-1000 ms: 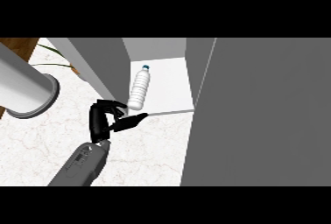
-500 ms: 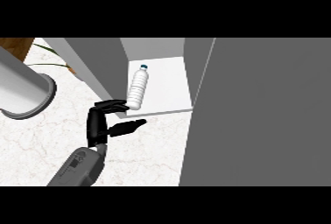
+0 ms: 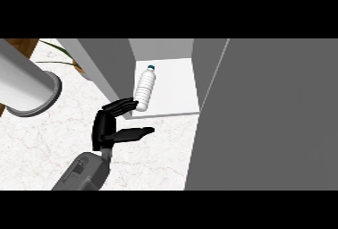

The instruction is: Pick up the bottled water, place it into the cabinet and close the cabinet

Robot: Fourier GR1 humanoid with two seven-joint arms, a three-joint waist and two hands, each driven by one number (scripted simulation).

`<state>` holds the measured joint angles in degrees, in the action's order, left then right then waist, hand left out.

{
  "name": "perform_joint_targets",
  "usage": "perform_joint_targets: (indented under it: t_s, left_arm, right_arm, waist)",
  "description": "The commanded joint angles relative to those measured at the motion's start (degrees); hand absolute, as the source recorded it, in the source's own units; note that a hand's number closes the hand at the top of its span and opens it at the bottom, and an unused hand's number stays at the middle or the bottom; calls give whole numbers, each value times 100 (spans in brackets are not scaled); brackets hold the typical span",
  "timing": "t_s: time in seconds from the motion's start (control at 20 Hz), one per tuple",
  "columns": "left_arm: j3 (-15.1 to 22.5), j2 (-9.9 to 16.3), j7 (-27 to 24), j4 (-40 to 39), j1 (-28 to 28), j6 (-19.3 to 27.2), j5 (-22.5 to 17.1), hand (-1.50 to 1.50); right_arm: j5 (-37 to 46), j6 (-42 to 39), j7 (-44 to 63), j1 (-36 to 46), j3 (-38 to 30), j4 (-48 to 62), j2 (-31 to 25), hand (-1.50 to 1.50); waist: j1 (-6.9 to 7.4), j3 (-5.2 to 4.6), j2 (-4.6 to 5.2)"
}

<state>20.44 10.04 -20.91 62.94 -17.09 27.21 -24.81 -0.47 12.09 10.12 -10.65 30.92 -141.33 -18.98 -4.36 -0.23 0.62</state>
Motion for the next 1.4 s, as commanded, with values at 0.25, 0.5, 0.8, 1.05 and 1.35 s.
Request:
perform_joint_targets:
  t_s: [0.25, 0.5, 0.8, 1.05, 1.35]
  left_arm:
    - [258, -644, 96, 897, -1071, -751, -252, 150]
    - [117, -216, 51, 1204, -461, -1279, -338, 150]
    - [278, -170, 12, 1934, 424, -1206, -134, 150]
    - [181, 273, -64, 2767, 1317, -1599, -197, 150]
    - [-201, 747, 260, 3548, 1830, -1724, -355, 150]
  right_arm:
    - [228, 129, 463, -96, -136, -512, -158, -150]
    - [755, -230, 917, 87, 206, -656, -681, 150]
    - [652, -611, 946, -118, 894, -447, -816, 150]
    - [166, -363, 2117, 957, 1003, -269, 72, 150]
    - [911, -196, 2908, 1418, 2035, -364, 689, 150]
  waist:
    - [307, 16, -93]
    - [424, 12, -90]
    - [413, 21, -83]
    - [501, 16, -67]
    - [469, 15, -88]
